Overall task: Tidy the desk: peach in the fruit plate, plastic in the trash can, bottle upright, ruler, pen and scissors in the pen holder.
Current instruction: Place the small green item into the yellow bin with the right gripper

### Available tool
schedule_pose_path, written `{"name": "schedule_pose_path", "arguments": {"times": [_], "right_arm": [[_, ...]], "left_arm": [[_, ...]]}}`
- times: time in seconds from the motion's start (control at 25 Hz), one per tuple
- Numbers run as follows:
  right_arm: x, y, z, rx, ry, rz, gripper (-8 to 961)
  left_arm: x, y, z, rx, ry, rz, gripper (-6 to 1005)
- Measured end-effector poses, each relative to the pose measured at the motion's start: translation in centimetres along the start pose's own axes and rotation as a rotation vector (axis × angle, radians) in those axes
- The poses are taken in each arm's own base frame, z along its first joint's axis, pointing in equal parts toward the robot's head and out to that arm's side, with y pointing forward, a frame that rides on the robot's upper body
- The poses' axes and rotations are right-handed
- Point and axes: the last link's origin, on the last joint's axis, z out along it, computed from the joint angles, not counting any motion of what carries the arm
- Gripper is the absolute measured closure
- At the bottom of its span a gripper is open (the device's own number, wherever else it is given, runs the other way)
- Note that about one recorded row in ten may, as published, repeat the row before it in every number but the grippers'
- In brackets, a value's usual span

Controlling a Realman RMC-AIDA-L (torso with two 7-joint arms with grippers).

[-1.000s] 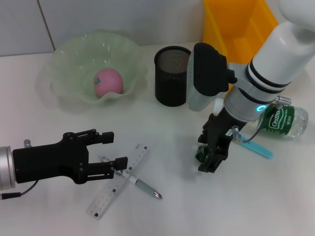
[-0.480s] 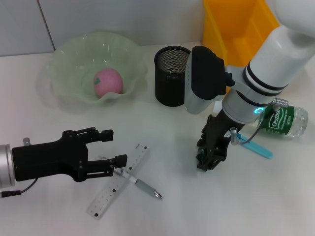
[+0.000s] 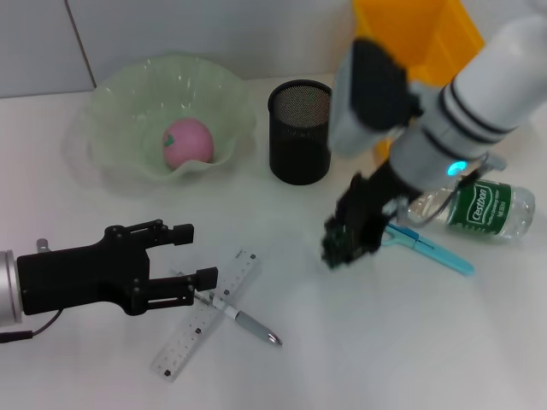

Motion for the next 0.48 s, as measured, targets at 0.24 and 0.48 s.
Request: {"name": "schedule_pose_path", "arguments": {"times": [0.24,0.48], "right_arm": [[0.9,-1.7,-5.3,0.108,-0.311,0.152,498],[4.7,-4.9,-9.1,0.332,-0.595,0.369,538]], "left_arm": [[-0.1,0.0,0.0,0.001,0.000,-0.002,199],[-0.1,0.0,-0.1,-0.002,-0.001,-0.002,199]]}}
